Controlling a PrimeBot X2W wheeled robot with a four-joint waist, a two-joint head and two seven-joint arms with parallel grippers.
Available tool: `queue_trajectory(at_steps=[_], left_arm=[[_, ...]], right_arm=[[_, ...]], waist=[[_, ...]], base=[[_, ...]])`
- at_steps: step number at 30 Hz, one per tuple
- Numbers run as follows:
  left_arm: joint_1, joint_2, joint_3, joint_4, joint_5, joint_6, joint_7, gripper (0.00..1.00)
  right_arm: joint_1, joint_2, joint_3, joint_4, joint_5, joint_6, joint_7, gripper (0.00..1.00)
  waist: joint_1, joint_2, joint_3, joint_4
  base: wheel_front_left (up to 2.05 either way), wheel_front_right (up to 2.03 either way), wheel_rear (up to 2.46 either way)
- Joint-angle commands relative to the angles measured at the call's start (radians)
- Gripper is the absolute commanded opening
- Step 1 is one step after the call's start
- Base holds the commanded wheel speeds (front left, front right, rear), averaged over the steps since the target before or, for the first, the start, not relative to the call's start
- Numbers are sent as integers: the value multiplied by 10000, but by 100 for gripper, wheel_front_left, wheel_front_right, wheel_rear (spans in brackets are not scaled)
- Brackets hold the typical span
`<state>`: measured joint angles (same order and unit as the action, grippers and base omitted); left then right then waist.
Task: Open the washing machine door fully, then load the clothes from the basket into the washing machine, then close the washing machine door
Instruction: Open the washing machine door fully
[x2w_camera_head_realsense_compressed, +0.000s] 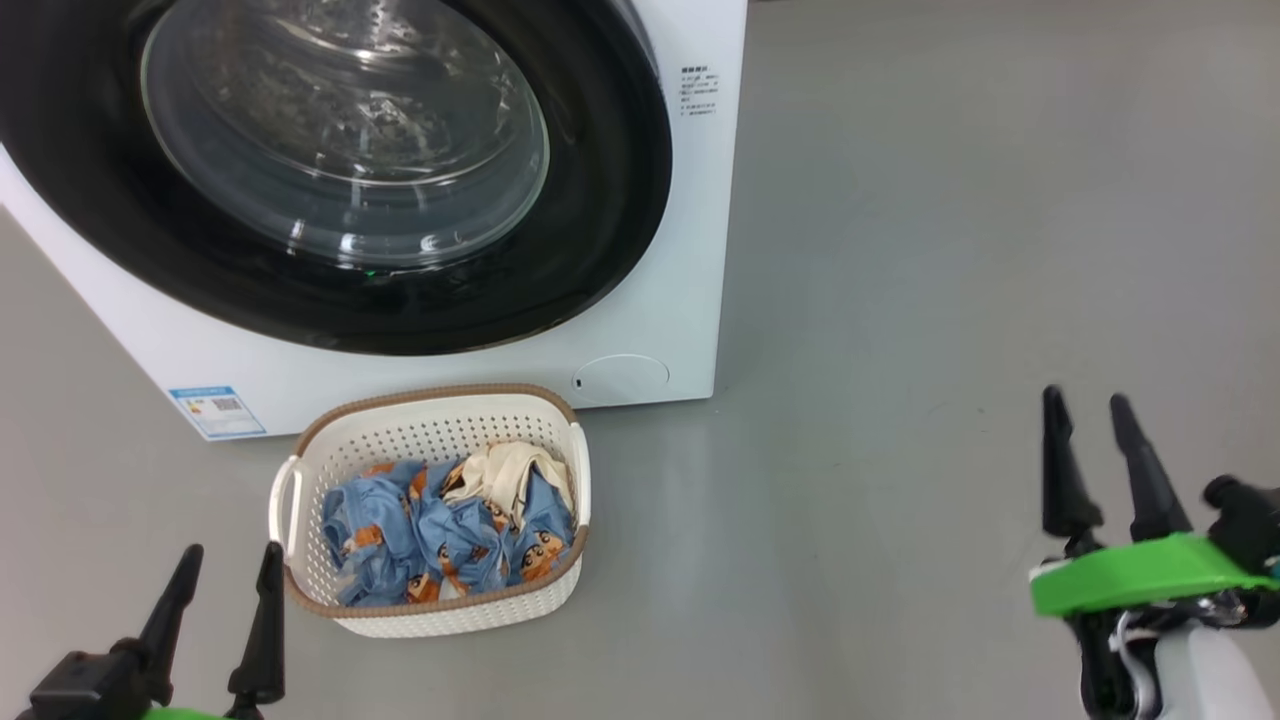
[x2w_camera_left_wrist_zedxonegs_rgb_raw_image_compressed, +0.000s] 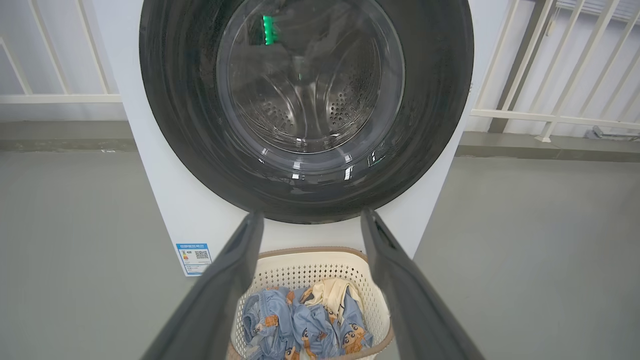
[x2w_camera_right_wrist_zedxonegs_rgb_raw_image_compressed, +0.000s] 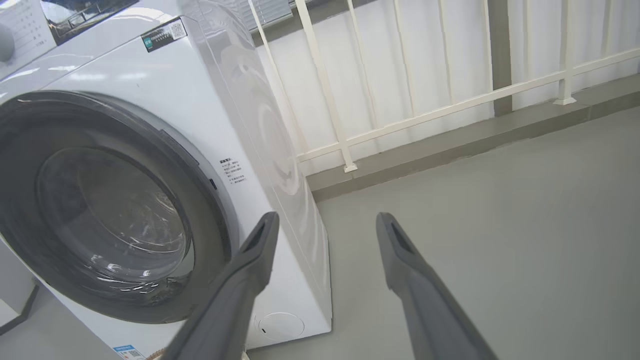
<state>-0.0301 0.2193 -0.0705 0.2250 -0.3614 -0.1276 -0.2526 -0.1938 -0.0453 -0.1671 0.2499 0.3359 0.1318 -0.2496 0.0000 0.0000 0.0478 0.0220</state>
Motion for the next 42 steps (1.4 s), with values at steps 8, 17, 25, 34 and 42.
queue_trajectory(at_steps=[8, 17, 25, 34, 42], left_arm=[[-140, 222, 457, -305, 52, -31, -92, 100], [-330, 222, 429, -321, -58, -31, -92, 100], [-588, 337, 432, -412, -201, -31, -92, 100], [-834, 332, 262, -506, -417, -31, -92, 100], [-1129, 303, 140, -639, -564, -31, -92, 100]], right_arm=[[-1286, -49, -115, 133, 2849, -11, -122, 100], [-2479, -49, -379, 854, 6167, -11, 287, 65], [-3538, -49, -751, 1396, 7465, -11, 1362, 0], [-5083, -49, -862, 2239, 7749, -11, 3442, 0], [-6741, -49, -1052, 3273, 7946, -11, 5162, 0]], waist=[[0, 0, 344, 237], [0, 0, 773, 505], [0, 0, 1246, 789], [0, 0, 1826, 1013], [0, 0, 2287, 1195]], base=[[0, 0, 0], [0, 0, 0], [0, 0, 0], [0, 0, 0], [0, 0, 0]])
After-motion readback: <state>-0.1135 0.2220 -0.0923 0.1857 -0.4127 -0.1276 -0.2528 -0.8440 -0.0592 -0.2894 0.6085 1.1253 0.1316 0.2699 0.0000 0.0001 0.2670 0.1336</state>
